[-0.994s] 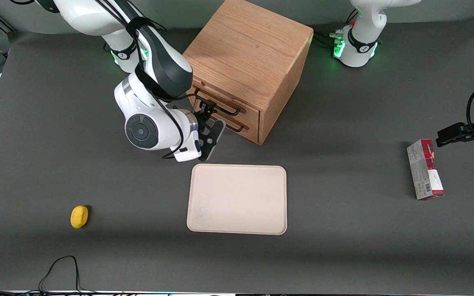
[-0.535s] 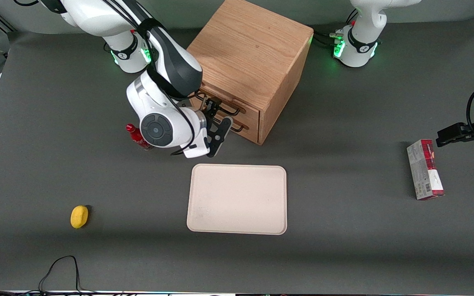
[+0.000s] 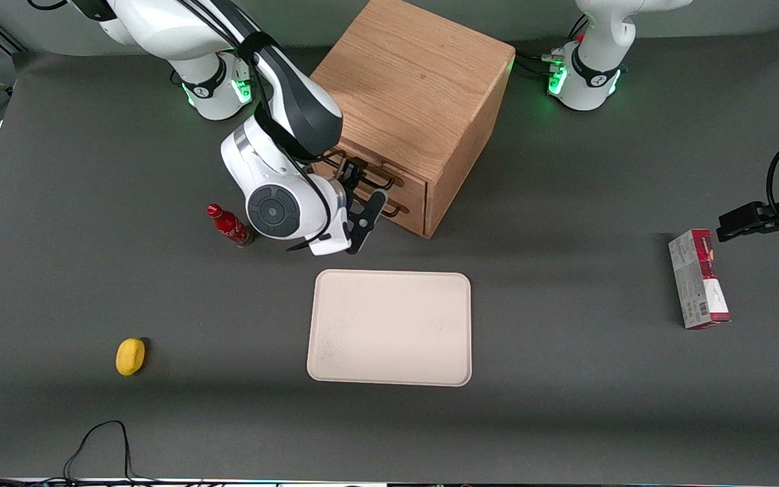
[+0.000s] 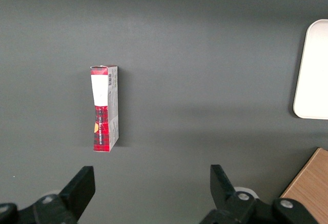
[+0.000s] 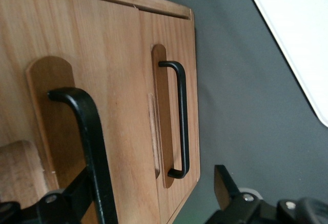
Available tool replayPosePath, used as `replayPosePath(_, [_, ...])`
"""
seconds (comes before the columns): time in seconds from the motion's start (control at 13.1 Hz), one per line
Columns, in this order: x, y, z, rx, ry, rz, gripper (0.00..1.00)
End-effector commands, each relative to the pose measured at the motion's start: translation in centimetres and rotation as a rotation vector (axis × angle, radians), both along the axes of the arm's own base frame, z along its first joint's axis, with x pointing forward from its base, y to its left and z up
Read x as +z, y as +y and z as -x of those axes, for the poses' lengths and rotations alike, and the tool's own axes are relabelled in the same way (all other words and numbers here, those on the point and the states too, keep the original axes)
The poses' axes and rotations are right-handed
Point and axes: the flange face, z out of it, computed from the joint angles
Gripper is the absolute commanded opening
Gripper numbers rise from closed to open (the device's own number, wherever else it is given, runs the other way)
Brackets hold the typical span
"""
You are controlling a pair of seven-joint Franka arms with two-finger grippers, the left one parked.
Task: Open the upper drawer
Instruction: 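Pull the handle outward with the right gripper, sliding the drawer open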
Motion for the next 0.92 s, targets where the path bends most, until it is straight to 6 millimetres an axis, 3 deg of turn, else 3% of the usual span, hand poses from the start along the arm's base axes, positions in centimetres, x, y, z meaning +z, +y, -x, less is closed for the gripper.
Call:
replayPosePath(0.0, [-1.0,-0.4,0.4,0.016,-0.019,0.042,1.00])
replayPosePath(0.38, [-0.9,-1.3,-0.3,0.036,-0.041,0.046,1.00])
replayPosePath(0.84, [0.1,-3.5,-2.9,0.009,-0.075,0.018,1.00])
